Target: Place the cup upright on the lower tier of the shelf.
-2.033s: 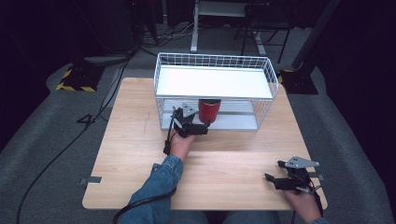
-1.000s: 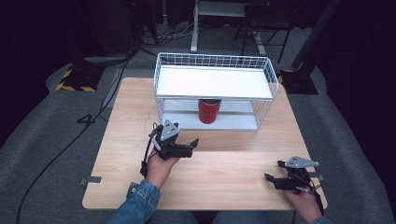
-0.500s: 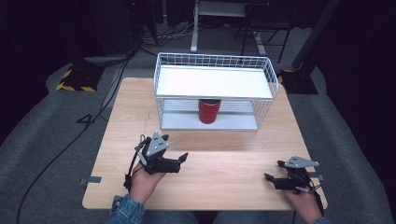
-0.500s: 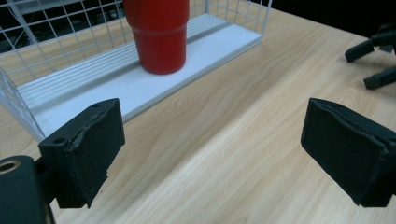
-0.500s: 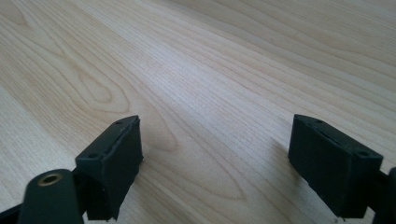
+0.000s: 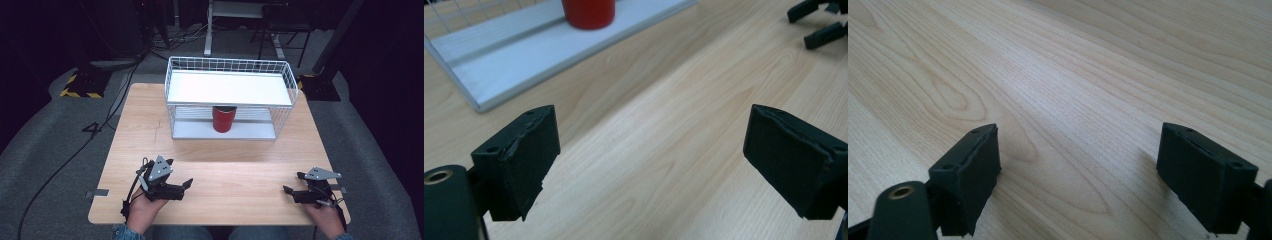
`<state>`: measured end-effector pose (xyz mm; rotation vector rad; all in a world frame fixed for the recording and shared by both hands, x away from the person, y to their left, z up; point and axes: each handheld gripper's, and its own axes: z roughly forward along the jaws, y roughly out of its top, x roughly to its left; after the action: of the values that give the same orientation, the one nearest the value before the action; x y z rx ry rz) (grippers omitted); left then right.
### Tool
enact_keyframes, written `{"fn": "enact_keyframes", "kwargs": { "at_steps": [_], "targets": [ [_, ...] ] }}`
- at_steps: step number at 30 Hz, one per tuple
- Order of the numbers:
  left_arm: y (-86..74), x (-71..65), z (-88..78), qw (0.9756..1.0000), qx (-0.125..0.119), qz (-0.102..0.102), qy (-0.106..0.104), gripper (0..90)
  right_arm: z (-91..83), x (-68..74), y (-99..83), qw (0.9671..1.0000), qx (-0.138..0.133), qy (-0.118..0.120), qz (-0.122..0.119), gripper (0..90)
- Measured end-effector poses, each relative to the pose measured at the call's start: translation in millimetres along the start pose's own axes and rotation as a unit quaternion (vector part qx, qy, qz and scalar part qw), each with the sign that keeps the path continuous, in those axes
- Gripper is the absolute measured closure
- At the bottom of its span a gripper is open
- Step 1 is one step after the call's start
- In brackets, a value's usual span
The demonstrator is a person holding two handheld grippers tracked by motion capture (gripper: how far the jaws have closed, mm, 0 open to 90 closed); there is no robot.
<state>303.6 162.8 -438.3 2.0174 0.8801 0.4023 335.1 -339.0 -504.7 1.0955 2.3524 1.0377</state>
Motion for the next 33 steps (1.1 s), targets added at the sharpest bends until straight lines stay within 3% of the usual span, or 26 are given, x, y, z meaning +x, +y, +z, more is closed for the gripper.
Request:
{"fn": "enact_keyframes", "kwargs": {
  "at_steps": [3,7,11,16,22,27,31,33],
  "targets": [
    [-3.3,0.8,-1.1,1.0000,0.006,-0.003,-0.005,9.6,0.1,-0.1,0.0,1.0000,0.000,0.000,0.000,17.7],
    [-14.7,2.8,1.6,0.9991,0.036,-0.013,-0.016,10.0,0.0,-0.2,0.0,1.0000,0.000,0.000,0.000,17.7],
    [-28.5,6.2,6.0,0.9975,0.068,-0.013,-0.012,10.0,0.0,-0.1,0.0,1.0000,0.000,0.000,0.000,17.7],
    [-43.1,9.1,11.2,0.9946,0.100,-0.021,-0.016,10.0,0.0,-0.1,0.0,1.0000,0.000,0.000,0.000,17.8],
    [-53.0,8.2,17.9,0.9904,0.137,-0.012,-0.005,10.0,0.0,-0.1,0.0,1.0000,0.000,0.000,0.000,17.8],
    [-55.5,5.9,21.7,0.9884,0.152,0.001,0.007,9.7,0.0,0.0,0.0,1.0000,0.000,0.000,0.000,17.8],
    [-57.3,5.0,25.0,0.9897,0.143,0.009,0.010,7.2,0.0,0.0,0.0,1.0000,0.000,0.000,0.000,17.7],
    [-60.5,6.0,28.2,0.9918,0.127,0.012,0.010,2.6,0.0,-0.1,0.0,1.0000,0.000,0.000,0.000,17.7]
  ]
}}
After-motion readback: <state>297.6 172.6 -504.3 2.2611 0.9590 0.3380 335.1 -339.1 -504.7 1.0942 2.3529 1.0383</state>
